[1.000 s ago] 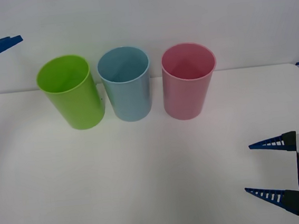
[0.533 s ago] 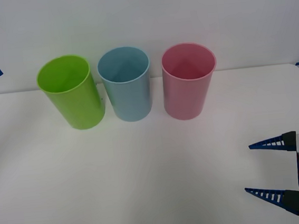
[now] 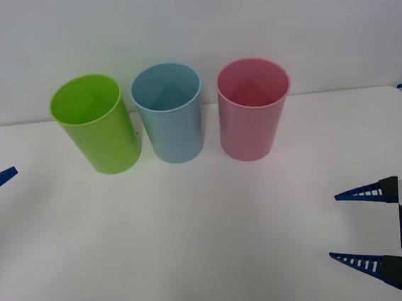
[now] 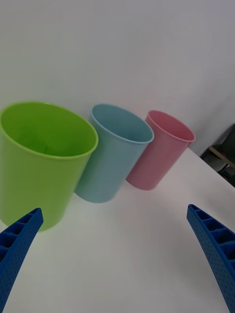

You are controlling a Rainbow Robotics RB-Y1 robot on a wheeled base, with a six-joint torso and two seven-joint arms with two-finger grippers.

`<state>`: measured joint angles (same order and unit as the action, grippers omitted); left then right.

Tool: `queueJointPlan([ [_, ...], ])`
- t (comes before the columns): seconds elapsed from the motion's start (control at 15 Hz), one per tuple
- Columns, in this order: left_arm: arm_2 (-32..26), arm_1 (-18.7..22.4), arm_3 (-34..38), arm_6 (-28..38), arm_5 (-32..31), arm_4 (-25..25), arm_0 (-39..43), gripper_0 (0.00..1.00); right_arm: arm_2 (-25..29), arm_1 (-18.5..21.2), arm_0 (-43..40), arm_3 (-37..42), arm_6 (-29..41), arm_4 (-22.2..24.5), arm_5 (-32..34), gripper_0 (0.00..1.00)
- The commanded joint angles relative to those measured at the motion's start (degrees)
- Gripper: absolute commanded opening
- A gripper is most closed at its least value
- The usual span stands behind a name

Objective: Put cans in the blue bin and PET bottles in the pink bin and trash in the green bin.

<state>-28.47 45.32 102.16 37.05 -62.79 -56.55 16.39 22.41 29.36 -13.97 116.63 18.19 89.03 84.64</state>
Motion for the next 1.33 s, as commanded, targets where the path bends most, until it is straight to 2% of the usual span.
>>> queueJointPlan([
  [0.07, -1.5, -5.68, 1.2, 0.92, -4.01, -4.71, 0.93, 1.0, 0.0, 0.0, 0.0, 0.0, 0.0, 0.0, 0.0, 1.0],
  [0.27, -2.47, -10.69, 1.47, 1.71, -9.02, -8.84, 1.72, 1.0, 0.0, 0.0, 0.0, 0.0, 0.0, 0.0, 0.0, 1.0],
  [0.53, -3.17, -16.23, 2.78, 1.18, -11.39, -11.83, 5.67, 1.0, 0.0, 0.0, 0.0, 0.0, 0.0, 0.0, 0.0, 1.0],
  [0.93, -1.94, -18.95, 3.66, -0.75, -11.57, -12.97, 10.68, 1.0, 0.0, 0.0, 0.0, 0.0, 0.0, 0.0, 0.0, 1.0],
  [1.33, -1.15, -19.13, 3.58, -2.34, -11.57, -14.29, 11.38, 1.0, 0.0, 0.0, 0.0, 0.0, 0.0, 0.0, 0.0, 1.0],
])
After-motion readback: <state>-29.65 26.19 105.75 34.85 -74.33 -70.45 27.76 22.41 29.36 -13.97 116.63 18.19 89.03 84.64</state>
